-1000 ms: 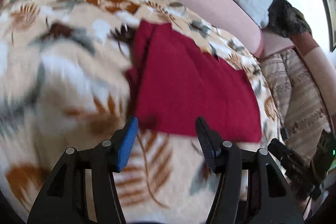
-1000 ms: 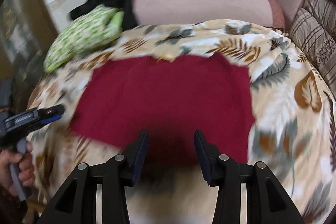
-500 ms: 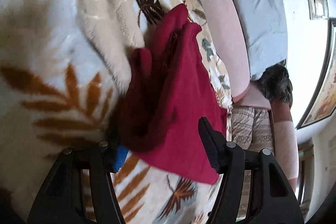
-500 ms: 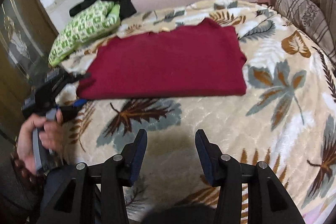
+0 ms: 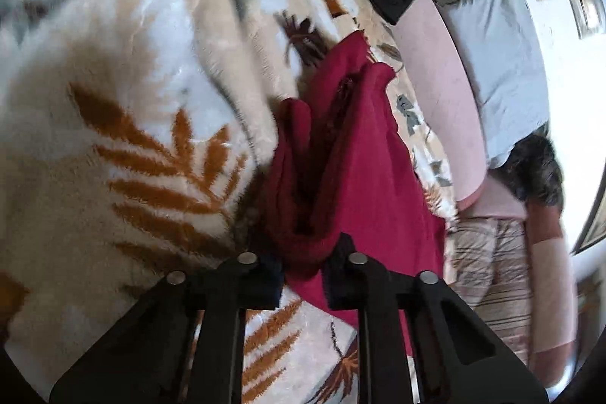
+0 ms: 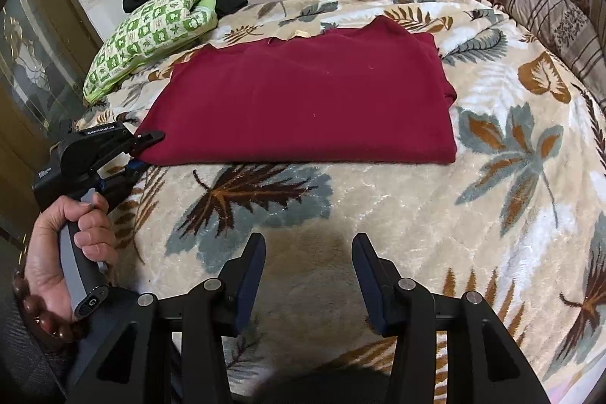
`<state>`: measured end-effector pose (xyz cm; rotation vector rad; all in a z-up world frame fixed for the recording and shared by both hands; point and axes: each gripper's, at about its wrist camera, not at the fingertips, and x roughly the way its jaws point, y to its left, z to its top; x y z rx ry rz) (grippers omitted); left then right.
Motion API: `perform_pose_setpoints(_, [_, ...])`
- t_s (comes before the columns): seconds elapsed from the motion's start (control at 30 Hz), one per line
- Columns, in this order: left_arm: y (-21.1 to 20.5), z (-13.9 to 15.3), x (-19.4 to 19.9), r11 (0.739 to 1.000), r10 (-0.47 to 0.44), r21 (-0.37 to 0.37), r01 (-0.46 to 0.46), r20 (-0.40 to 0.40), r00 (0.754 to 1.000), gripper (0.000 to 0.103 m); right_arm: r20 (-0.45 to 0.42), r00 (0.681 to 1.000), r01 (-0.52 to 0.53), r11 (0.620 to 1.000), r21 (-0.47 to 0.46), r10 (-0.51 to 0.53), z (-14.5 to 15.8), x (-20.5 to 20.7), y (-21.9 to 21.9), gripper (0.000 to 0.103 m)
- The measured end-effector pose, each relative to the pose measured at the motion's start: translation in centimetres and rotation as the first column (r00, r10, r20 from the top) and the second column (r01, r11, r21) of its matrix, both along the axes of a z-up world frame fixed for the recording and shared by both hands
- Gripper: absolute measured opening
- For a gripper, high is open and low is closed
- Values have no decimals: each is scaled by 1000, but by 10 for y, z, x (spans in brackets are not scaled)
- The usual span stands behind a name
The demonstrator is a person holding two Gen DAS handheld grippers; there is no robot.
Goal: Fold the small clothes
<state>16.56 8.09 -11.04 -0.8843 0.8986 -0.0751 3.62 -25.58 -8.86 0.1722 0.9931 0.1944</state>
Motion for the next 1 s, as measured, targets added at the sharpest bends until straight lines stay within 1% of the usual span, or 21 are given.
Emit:
perform_pose_setpoints(0.03, [-5,8,0,999,-7,53,7,16,1000,11,4,1000,-5,1000,18,5,5,3,-1,46])
perform_pose_setpoints(0.1, [-15,20,-3,988,-23,154,15,52,998,10,53,998,-22,999,26,20,26,15,-2,46])
perform_pose_setpoints(0.13, [-19,22,-4,980,-32,198,18,69,997,10,86,995,-55,998,32,52,45,29,3,46])
perform_pose_setpoints(0.17, [-27,27,-7,965,-48,263,22,93,994,9,97,991,-96,994,50,91,61,44,10,46])
perform_pose_setpoints(0.2, [-36,30,-10,941,-70,339,24,123,990,9,91,986,-144,986,81,137,73,62,19,52])
perform_pose_setpoints(0.23, [-44,32,-14,916,-89,401,24,145,985,9,68,978,-203,971,129,196,83,84,31,67])
perform_pose_setpoints(0.27, [-49,32,-17,905,-101,426,25,156,983,9,55,971,-240,956,168,234,90,104,41,74])
perform_pose_setpoints(0.3, [-53,35,-19,894,-114,447,26,172,979,9,56,965,-264,943,202,258,96,123,50,77])
perform_pose_setpoints(0.37, [-58,40,-22,874,-137,486,17,211,968,9,55,951,-307,911,275,304,101,170,74,78])
perform_pose_setpoints(0.4, [-60,41,-22,866,-147,500,16,225,963,9,37,946,-317,898,306,321,97,191,85,79])
perform_pose_setpoints(0.43, [-61,40,-20,861,-152,509,16,227,962,9,-12,937,-321,878,355,348,87,221,100,79])
perform_pose_setpoints(0.5, [-61,38,-16,859,-153,512,14,230,961,9,-98,923,-308,867,390,372,66,257,125,79])
perform_pose_setpoints(0.53, [-62,37,-15,857,-158,515,16,233,960,9,-158,918,-285,882,374,363,50,279,140,79])
perform_pose_setpoints(0.63, [-73,37,-13,841,-192,539,31,245,950,9,-237,903,-263,898,352,358,22,315,169,79])
perform_pose_setpoints(0.7, [-82,40,-14,825,-223,563,42,256,941,9,-272,894,-252,902,352,356,12,327,184,79])
perform_pose_setpoints(0.73, [-87,42,-15,811,-244,583,47,264,933,9,-291,883,-260,900,349,368,8,333,194,79])
perform_pose_setpoints(0.77, [-90,43,-17,805,-254,591,49,270,929,9,-311,870,-279,903,328,382,5,336,205,79])
perform_pose_setpoints(0.83, [-93,44,-17,794,-266,606,51,271,925,9,-332,860,-326,918,225,387,5,341,222,79])
perform_pose_setpoints(0.9, [-92,43,-16,795,-265,605,49,272,925,9,-376,846,-367,925,101,377,1,346,240,79])
perform_pose_setpoints(0.93, [-92,43,-16,795,-265,605,50,272,925,9,-397,843,-379,924,45,364,-2,348,246,79])
perform_pose_setpoints(1.0, [-92,43,-17,790,-271,611,52,271,924,9,-409,844,-400,916,-47,347,-7,352,256,79])
